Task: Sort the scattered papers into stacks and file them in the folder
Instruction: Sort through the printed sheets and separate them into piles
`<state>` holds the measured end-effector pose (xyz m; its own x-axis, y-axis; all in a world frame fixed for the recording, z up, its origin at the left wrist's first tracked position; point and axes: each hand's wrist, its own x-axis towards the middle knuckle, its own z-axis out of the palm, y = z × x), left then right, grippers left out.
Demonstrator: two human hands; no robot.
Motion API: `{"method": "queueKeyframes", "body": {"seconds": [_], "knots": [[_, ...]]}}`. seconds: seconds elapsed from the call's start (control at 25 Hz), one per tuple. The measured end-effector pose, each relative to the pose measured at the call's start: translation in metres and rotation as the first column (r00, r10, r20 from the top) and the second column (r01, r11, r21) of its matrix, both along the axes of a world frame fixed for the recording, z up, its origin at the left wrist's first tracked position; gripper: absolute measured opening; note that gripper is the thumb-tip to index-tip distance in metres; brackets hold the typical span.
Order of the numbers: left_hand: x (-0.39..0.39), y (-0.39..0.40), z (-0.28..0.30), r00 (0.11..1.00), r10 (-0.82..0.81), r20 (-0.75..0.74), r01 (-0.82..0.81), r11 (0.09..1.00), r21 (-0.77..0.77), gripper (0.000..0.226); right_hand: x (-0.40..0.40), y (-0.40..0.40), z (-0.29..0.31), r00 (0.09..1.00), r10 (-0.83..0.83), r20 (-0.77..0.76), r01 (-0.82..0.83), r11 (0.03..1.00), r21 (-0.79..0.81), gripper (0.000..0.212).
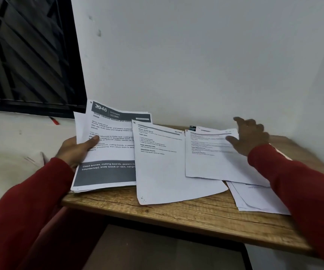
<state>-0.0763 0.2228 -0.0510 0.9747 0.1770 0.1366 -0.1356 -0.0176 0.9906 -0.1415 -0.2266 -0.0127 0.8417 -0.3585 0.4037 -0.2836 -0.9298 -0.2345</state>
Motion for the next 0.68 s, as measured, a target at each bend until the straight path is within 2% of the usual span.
{"method": "queueKeyframes", "body": {"seconds": [0.04, 0.08, 0.12, 0.16, 0.2, 0.24, 0.28, 0.32, 0.4, 0.48, 0.52, 0.56, 0.68], "knots": [[0.001, -0.001, -0.001, 1.0, -0.003, -0.002, 0.003, 1.0, 0.004, 0.03, -0.01, 0.021, 0.003, 0.976, 0.206, 0.07, -0.207, 0.978, 0.01, 0.061], [0.003, -0.001, -0.001, 1.0, -0.004, -0.006, 0.004, 1.0, 0.01, 0.031, -0.025, 0.049, 0.006, 0.899, 0.422, 0.115, -0.433, 0.897, 0.091, 0.058], [0.004, -0.002, -0.002, 1.0, -0.005, -0.013, 0.005, 1.0, 0.013, 0.033, -0.041, 0.079, 0.01, 0.804, 0.587, 0.094, -0.594, 0.788, 0.16, 0.06], [0.004, -0.003, -0.002, 1.0, -0.007, -0.024, 0.007, 1.0, 0.013, 0.033, -0.055, 0.107, 0.009, 0.723, 0.69, -0.006, -0.675, 0.709, 0.202, 0.067], [0.003, -0.005, -0.003, 0.999, -0.009, -0.035, 0.01, 1.0, 0.014, 0.032, -0.066, 0.128, 0.003, 0.663, 0.734, -0.148, -0.709, 0.679, 0.192, 0.076], [0.002, -0.007, -0.003, 0.999, -0.011, -0.047, 0.012, 1.0, 0.016, 0.03, -0.073, 0.144, -0.005, 0.638, 0.721, -0.269, -0.722, 0.682, 0.118, 0.084], [0.0, -0.008, -0.002, 0.998, -0.013, -0.059, 0.014, 1.0, 0.015, 0.028, -0.079, 0.155, -0.016, 0.655, 0.677, -0.335, -0.721, 0.692, -0.011, 0.089], [-0.001, -0.009, -0.002, 0.998, -0.012, -0.068, 0.012, 1.0, 0.009, 0.027, -0.083, 0.163, -0.025, 0.691, 0.641, -0.335, -0.709, 0.692, -0.137, 0.089], [-0.001, -0.009, -0.002, 0.997, -0.002, -0.079, 0.002, 1.0, 0.003, 0.031, -0.084, 0.167, -0.04, 0.717, 0.664, -0.211, -0.693, 0.65, -0.312, 0.069], [-0.002, -0.008, -0.001, 0.997, 0.005, -0.082, -0.003, 1.0, 0.015, 0.033, -0.078, 0.164, -0.045, 0.671, 0.741, -0.038, -0.689, 0.603, -0.402, 0.04], [-0.002, -0.008, 0.0, 0.997, 0.007, -0.077, -0.005, 1.0, 0.02, 0.032, -0.075, 0.161, -0.044, 0.665, 0.745, 0.044, -0.683, 0.631, -0.369, 0.034], [-0.002, -0.008, -0.001, 0.997, 0.006, -0.073, -0.004, 1.0, 0.023, 0.031, -0.071, 0.158, -0.039, 0.684, 0.719, 0.121, -0.676, 0.688, -0.264, 0.032], [-0.001, -0.007, -0.002, 0.998, 0.001, -0.062, 0.001, 1.0, 0.027, 0.034, -0.056, 0.134, -0.016, 0.768, 0.505, 0.393, -0.594, 0.792, 0.143, 0.036]]}}
